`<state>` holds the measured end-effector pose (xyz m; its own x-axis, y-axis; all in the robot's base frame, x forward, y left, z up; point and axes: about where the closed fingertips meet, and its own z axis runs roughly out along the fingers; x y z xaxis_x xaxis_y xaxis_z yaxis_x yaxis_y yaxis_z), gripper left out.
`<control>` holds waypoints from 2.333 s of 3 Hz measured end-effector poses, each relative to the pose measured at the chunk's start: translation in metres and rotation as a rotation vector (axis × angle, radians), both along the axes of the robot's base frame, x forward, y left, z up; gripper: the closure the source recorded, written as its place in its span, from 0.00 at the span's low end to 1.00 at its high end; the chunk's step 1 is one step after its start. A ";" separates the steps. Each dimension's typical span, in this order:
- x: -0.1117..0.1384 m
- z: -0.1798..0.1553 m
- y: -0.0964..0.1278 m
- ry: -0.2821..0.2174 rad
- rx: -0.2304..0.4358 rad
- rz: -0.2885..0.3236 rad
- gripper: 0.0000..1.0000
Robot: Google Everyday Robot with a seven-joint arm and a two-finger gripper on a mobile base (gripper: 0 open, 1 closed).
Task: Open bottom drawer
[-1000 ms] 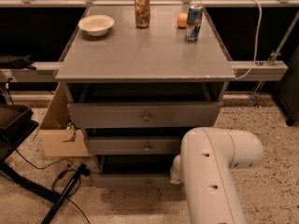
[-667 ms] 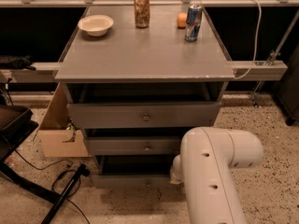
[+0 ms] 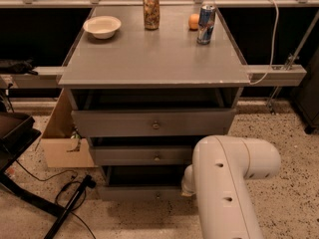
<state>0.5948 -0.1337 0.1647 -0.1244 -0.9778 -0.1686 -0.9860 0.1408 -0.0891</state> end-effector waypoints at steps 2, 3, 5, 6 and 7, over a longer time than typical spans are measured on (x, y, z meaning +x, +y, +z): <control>0.000 0.000 0.000 0.000 0.000 0.000 0.04; 0.000 0.000 0.000 0.000 0.000 0.000 0.00; -0.030 -0.025 -0.001 0.112 -0.046 0.003 0.26; -0.043 -0.025 0.000 0.151 -0.047 0.002 0.57; -0.042 -0.019 0.000 0.151 -0.047 0.002 0.81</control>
Offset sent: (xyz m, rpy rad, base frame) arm 0.0000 0.0000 0.0000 0.0000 0.0000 0.0000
